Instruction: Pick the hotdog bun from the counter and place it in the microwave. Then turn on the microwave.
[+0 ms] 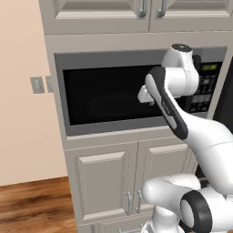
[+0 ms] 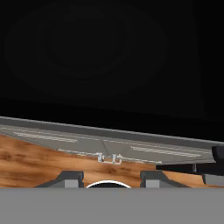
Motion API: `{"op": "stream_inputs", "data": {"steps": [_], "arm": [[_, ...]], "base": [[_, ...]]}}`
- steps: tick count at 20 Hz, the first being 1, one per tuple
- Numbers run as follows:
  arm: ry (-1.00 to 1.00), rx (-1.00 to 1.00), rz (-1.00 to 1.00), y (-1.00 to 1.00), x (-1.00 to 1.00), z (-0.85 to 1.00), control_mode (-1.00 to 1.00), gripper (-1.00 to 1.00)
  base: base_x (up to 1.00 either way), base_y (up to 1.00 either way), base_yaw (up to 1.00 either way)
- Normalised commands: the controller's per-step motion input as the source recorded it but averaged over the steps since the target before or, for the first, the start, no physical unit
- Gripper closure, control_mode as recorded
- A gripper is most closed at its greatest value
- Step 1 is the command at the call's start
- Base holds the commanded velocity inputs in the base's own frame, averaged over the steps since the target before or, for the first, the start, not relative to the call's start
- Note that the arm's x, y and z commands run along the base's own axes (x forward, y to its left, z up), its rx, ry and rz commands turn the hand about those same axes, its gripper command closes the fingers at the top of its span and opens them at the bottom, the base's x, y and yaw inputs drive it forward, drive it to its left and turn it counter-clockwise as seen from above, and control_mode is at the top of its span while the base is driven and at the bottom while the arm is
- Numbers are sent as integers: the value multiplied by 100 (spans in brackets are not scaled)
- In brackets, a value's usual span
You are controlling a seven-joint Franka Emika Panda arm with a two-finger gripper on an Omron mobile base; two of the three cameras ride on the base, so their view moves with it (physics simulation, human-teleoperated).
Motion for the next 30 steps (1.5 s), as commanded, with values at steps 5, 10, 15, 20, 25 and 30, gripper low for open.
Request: {"op": "stream_inputs", "data": {"steps": [5,10,15,20,25,30], "arm": [[-2,2,0,-4,-7,0,-100,-100],[-17,7,-1,-12,-18,0,-100,-100],[-18,2,-8,-15,-23,0,-100,-100],[-13,0,-9,-17,-28,7,-100,-100],[0,0,-14,-18,-20,15,-100,-100],[0,0,-6,-23,-22,19,-100,-100]], "base": [[0,0,0],[0,0,0],[0,0,0],[0,0,0],[0,0,0],[0,0,0]]}}
